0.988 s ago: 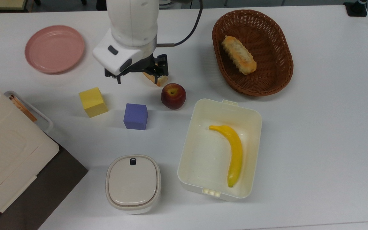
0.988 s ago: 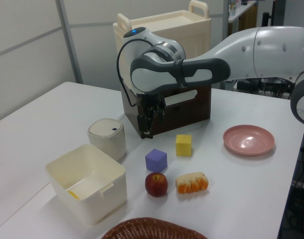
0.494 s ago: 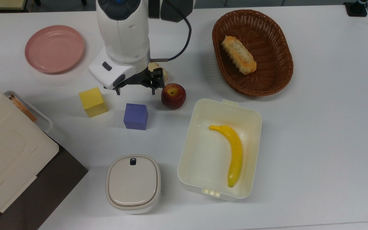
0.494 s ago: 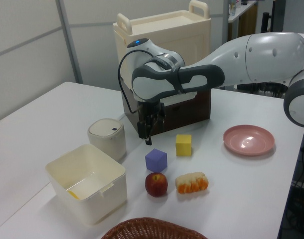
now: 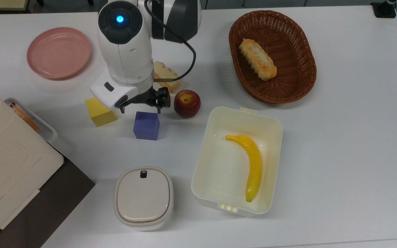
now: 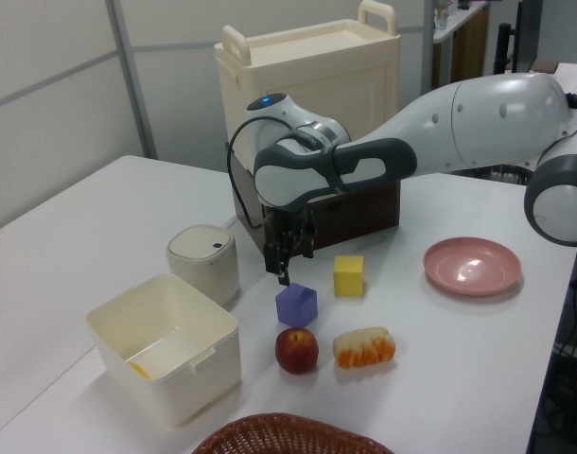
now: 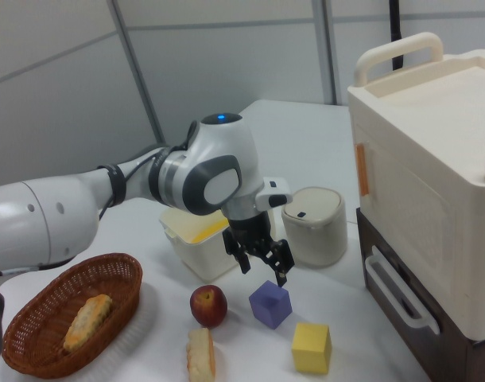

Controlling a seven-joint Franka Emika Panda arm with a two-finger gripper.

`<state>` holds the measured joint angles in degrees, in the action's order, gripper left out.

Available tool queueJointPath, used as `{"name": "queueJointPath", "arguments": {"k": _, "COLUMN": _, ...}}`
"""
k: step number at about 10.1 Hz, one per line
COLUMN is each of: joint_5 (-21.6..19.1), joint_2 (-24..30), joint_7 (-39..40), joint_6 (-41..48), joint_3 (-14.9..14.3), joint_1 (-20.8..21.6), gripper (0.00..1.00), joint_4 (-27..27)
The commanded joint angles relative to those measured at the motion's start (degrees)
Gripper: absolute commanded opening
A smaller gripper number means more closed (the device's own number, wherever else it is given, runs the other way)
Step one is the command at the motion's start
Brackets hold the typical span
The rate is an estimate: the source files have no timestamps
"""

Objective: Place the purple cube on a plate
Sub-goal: 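Close the gripper on the purple cube and lift it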

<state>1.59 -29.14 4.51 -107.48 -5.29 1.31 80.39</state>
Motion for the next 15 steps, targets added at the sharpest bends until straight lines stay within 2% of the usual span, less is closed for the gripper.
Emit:
{"name": "queueJointPath", "arguments": {"k": 1, "joint_5": -1.32, "joint_2": -1.52, "joint_7": 0.41, "joint_6": -4.65, "joint_3": -0.16, "joint_1": 0.09, "gripper": 1.0, "joint_4": 2.22}}
{"name": "queueJointPath", "arguments": {"k": 5, "joint_5": -1.24, "joint_2": -3.55, "joint_7": 0.5, "joint_6": -6.42, "joint_3": -0.16, "joint_1": 0.44, "gripper": 1.0, "joint_4": 3.28}}
{"name": "queueJointPath", "arguments": {"k": 6, "joint_5": -0.71, "joint_2": -4.16, "joint_7": 0.5, "joint_6": -6.34, "joint_3": -0.16, "joint_1": 0.96, "gripper": 0.74, "joint_4": 3.45}}
{"name": "queueJointPath", "arguments": {"k": 7, "joint_5": -0.62, "joint_2": -4.08, "joint_7": 0.58, "joint_6": -6.16, "joint_3": -0.16, "joint_1": 1.14, "gripper": 0.33, "joint_4": 3.63}}
{"name": "queueJointPath", "arguments": {"k": 8, "joint_5": -1.14, "joint_2": -3.47, "joint_7": 0.41, "joint_6": -5.46, "joint_3": -0.16, "joint_1": 1.23, "gripper": 0.0, "joint_4": 3.28}}
{"name": "queueJointPath", "arguments": {"k": 9, "joint_5": -1.15, "joint_2": -1.55, "joint_7": 0.85, "joint_6": -3.02, "joint_3": -0.16, "joint_1": 1.15, "gripper": 0.0, "joint_4": 3.11}}
{"name": "queueJointPath", "arguments": {"k": 12, "joint_5": 1.03, "joint_2": 7.23, "joint_7": 1.98, "joint_6": 12.78, "joint_3": -0.6, "joint_1": 0.62, "gripper": 0.0, "joint_4": 2.14}}
{"name": "queueJointPath", "arguments": {"k": 14, "joint_5": 6.21, "joint_2": 8.23, "joint_7": 5.22, "joint_6": 23.93, "joint_3": -2.43, "joint_1": -1.21, "gripper": 0.0, "joint_4": 1.01}}
{"name": "queueJointPath", "arguments": {"k": 15, "joint_5": 6.58, "joint_2": 8.23, "joint_7": 9.25, "joint_6": 26.94, "joint_3": -3.58, "joint_1": -3.32, "gripper": 0.0, "joint_4": 1.0}}
